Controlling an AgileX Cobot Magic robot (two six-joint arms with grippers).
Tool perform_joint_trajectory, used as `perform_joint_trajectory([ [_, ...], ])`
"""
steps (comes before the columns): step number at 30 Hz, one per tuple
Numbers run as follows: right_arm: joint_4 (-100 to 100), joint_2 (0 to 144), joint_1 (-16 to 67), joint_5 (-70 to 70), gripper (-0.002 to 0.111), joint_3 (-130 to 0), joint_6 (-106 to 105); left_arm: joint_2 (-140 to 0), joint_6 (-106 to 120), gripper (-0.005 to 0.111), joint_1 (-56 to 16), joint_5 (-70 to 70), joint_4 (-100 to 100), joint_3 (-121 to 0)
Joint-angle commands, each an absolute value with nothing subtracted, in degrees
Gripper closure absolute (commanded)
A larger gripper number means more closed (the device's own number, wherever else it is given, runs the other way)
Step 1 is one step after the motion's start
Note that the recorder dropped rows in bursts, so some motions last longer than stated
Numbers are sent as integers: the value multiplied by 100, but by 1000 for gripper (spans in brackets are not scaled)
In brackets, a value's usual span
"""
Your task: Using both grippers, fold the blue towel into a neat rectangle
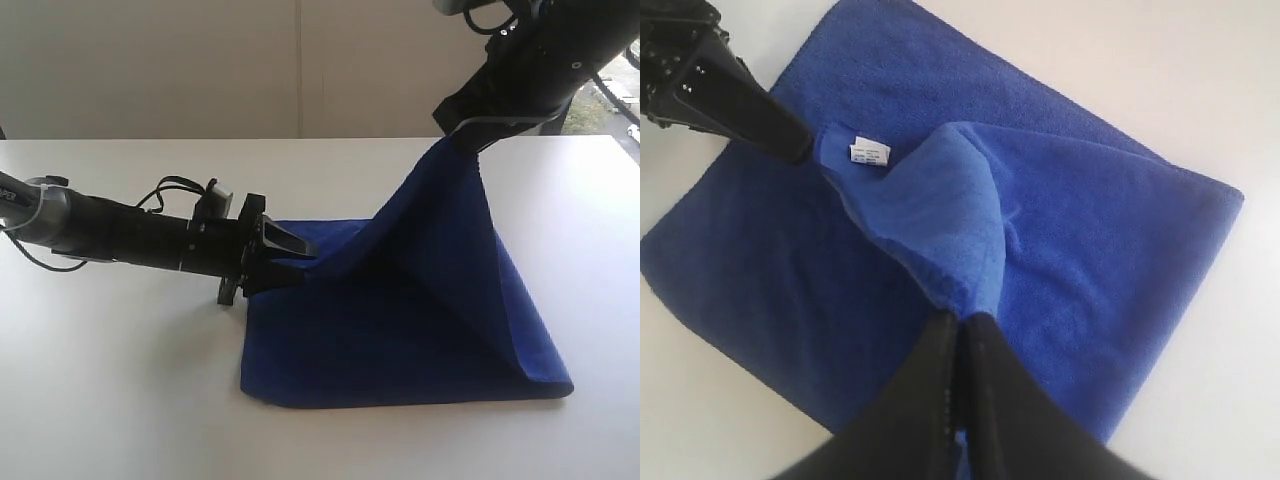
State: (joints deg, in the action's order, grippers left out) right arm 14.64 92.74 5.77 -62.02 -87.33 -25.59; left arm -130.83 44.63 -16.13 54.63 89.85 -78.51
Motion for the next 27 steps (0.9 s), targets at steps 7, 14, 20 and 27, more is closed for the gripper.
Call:
perform_joint_trajectory([
  [7, 1560, 9207, 561, -6137, 108, -8728, -2528, -13337, 4195, 53, -1791, 5342, 9129, -7877],
  [14, 1559, 9207, 561, -6135, 108, -8728, -2528, -13337, 4195, 53, -1803, 5491, 8668, -7877],
  [20, 1559, 9207, 561, -6149, 108, -8728, -2528, -13337, 3956, 53, -1803, 5211, 8509, -7877],
  [27, 1559, 9133, 561, -6077, 108, -8728, -2528, -13337, 3916, 53, -1803, 5007, 8509, -7877],
])
